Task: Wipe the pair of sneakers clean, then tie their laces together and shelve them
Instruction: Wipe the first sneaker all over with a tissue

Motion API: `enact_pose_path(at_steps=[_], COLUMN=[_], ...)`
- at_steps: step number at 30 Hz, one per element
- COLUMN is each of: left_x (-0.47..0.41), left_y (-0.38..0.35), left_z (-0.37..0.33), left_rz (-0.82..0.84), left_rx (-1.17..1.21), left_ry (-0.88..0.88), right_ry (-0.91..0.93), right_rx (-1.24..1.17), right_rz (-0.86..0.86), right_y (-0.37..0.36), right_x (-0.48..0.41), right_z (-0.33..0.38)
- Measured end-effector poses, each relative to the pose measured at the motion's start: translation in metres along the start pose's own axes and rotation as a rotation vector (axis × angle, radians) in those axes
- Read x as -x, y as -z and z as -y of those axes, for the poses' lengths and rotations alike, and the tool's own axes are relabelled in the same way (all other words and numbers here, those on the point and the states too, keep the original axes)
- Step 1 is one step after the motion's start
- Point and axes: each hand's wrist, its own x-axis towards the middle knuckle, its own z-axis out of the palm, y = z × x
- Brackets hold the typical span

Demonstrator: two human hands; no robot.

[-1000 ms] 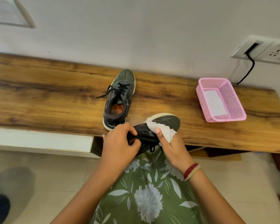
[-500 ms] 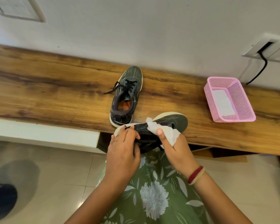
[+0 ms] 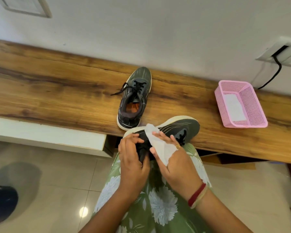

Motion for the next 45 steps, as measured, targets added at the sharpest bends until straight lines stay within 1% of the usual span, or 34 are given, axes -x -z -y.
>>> enact_pose_path(at_steps=[2, 5, 7, 9, 11, 13, 15, 17, 21, 23, 25, 26, 28, 29, 30, 31, 32, 33, 34, 35, 36, 38, 39, 40, 41, 42, 43, 44, 45], left_x=[0.002, 0.001, 0.001, 0.002, 0.002, 0.002, 0.002, 0.002, 0.003, 0.004, 0.004, 0.003, 0.003, 0.004, 0.004, 0.004, 0.004, 0.004, 0.003, 0.003, 0.003, 0.003, 0.003, 0.003, 0.003, 0.003, 0.003, 0.003, 0.003], left_y=[0.000, 0.000, -0.001, -0.001, -0.001, -0.001, -0.002, -0.001, -0.003, -0.003, -0.002, -0.002, -0.001, 0.000, 0.000, 0.000, 0.000, -0.001, -0.001, -0.001, -0.001, -0.002, -0.002, -0.002, -0.002, -0.002, -0.002, -0.002, -0.002], left_z=[0.002, 0.002, 0.001, 0.002, 0.003, 0.002, 0.002, 0.001, 0.003, 0.003, 0.003, 0.002, 0.002, 0.003, 0.003, 0.002, 0.002, 0.002, 0.002, 0.002, 0.004, 0.005, 0.005, 0.005, 0.004, 0.004, 0.005, 0.005, 0.005], left_rz=[-0.008, -0.032, -0.029, -0.021, -0.037, -0.047, -0.037, -0.026, -0.013, 0.026, 0.010, -0.005, -0.016, -0.005, 0.003, 0.012, 0.015, 0.017, 0.019, 0.019, 0.017, 0.015, 0.016, 0.018, 0.022, 0.024, 0.024, 0.022, 0.018], left_rx=[-0.008, 0.020, 0.024, 0.012, 0.017, 0.040, 0.036, 0.031, 0.107, 0.104, 0.095, 0.108, 0.116, 0.098, 0.076, 0.066, 0.071, 0.078, 0.085, 0.088, 0.089, 0.092, 0.093, 0.094, 0.093, 0.090, 0.088, 0.089, 0.092], left_ry=[-0.018, -0.003, -0.013, -0.030, -0.025, -0.018, -0.030, -0.026, -0.013, -0.004, -0.004, -0.006, -0.008, -0.010, -0.014, -0.017, -0.016, -0.016, -0.018, -0.020, -0.025, -0.032, -0.036, -0.037, -0.035, -0.030, -0.027, -0.026, -0.023], right_ry=[-0.029, -0.050, -0.029, -0.052, -0.070, -0.042, -0.009, -0.042, -0.017, -0.025, -0.059, -0.042, 0.001, -0.034, -0.129, -0.252, -0.370, -0.441, -0.474, -0.499, -0.528, -0.647, -0.681, -0.697, -0.683, -0.646, -0.590, -0.503, -0.387], right_rx=[0.088, 0.010, 0.029, 0.044, 0.001, -0.035, 0.012, 0.088, 0.044, 0.079, 0.147, 0.155, 0.043, -0.095, -0.305, -0.521, -0.681, -0.763, -0.774, -0.762, -0.778, -0.898, -0.901, -0.814, -0.629, -0.379, -0.128, 0.048, 0.121], right_rz=[-0.058, -0.046, -0.015, -0.032, -0.034, -0.014, 0.008, -0.007, 0.002, -0.002, -0.013, 0.003, 0.069, 0.115, 0.120, 0.070, -0.030, -0.122, -0.151, -0.137, -0.105, -0.036, -0.020, -0.038, -0.048, -0.043, -0.030, -0.013, 0.004], right_y=[-0.002, -0.011, -0.010, -0.004, -0.006, -0.010, -0.007, -0.002, -0.004, 0.000, 0.002, 0.000, -0.004, 0.002, 0.015, 0.031, 0.047, 0.063, 0.075, 0.083, 0.089, 0.094, 0.094, 0.089, 0.082, 0.070, 0.056, 0.042, 0.028], right_x=[-0.002, 0.001, 0.001, -0.004, -0.005, -0.001, -0.001, -0.004, -0.001, -0.004, -0.009, -0.009, -0.006, -0.007, -0.009, -0.013, -0.016, -0.020, -0.022, -0.023, -0.024, -0.027, -0.028, -0.029, -0.031, -0.031, -0.029, -0.026, -0.022], right_z=[-0.001, 0.015, 0.015, 0.009, 0.013, 0.020, 0.016, 0.011, 0.019, 0.015, 0.014, 0.018, 0.024, 0.026, 0.027, 0.026, 0.019, 0.013, 0.008, 0.004, -0.001, -0.010, -0.014, -0.019, -0.023, -0.025, -0.021, -0.012, -0.003])
